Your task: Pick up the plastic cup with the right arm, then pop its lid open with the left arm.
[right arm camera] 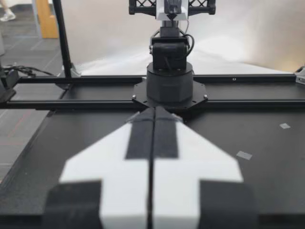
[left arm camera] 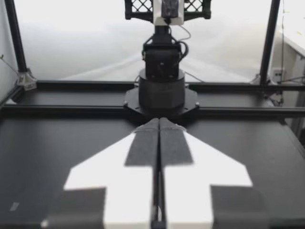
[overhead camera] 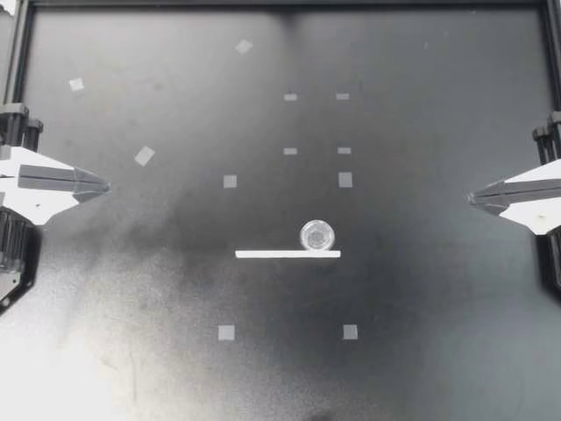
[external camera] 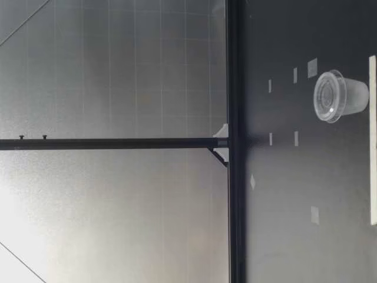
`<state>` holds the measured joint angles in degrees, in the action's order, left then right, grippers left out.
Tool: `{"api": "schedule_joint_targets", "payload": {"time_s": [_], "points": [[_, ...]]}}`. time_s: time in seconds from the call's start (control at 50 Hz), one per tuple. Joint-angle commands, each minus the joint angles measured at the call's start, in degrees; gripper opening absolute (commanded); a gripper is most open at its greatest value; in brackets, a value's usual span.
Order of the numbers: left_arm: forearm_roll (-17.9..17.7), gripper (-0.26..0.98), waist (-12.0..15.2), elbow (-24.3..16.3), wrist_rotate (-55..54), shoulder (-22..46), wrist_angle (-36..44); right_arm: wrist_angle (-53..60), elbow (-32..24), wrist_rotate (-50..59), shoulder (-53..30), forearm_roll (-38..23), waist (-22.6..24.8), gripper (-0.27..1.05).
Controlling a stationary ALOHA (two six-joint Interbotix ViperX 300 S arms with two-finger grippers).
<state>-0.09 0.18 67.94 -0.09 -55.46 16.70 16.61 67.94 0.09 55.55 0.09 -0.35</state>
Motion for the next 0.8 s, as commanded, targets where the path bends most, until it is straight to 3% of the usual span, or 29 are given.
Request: {"api": "schedule_joint_targets", "payload": {"time_s": [0.0, 0.12, 0.22, 0.32, 0.46, 0.56, 0.66, 0.78], "points": [[-0.09, -0.02, -0.62, 2.02, 0.09, 0.53, 0.09, 0.35, -0.26, 0.00, -0.62, 0.00, 0.53, 0.05], [-1.58, -0.15, -0.26, 2.90, -0.18, 0.70, 0.53, 0.79, 2.11, -0.09, -0.70, 0.00, 0.44, -0.11], [-4.39, -0.15, 1.93, 1.58, 0.18, 1.23, -0.26, 0.97, 1.49, -0.26, -1.14, -0.09, 0.44, -0.11], [-4.83, -0.15, 4.75, -2.72, 0.62, 3.96, -3.16, 0.44, -1.32, -0.79, -2.90, -0.18, 0.00, -0.11], [-4.75, -0.15, 5.27, -11.78, 2.37, 13.45, -9.14, -0.35, -3.43, -0.88, -9.49, -0.18, -1.14, -0.11], [-4.75, -0.15, 5.19, -16.35, 3.08, 21.45, -9.05, 1.05, -3.16, -0.18, -15.47, 0.09, -1.67, -0.11], [-4.75, -0.15, 5.27, -18.98, 3.34, 29.71, -7.47, 5.80, -2.37, 2.02, -21.36, 0.53, -1.58, -0.07], [-4.66, -0.15, 4.92, -19.95, 3.16, 38.32, -2.55, 13.27, 0.00, 7.29, -28.04, 0.53, -1.67, 0.06]]}}
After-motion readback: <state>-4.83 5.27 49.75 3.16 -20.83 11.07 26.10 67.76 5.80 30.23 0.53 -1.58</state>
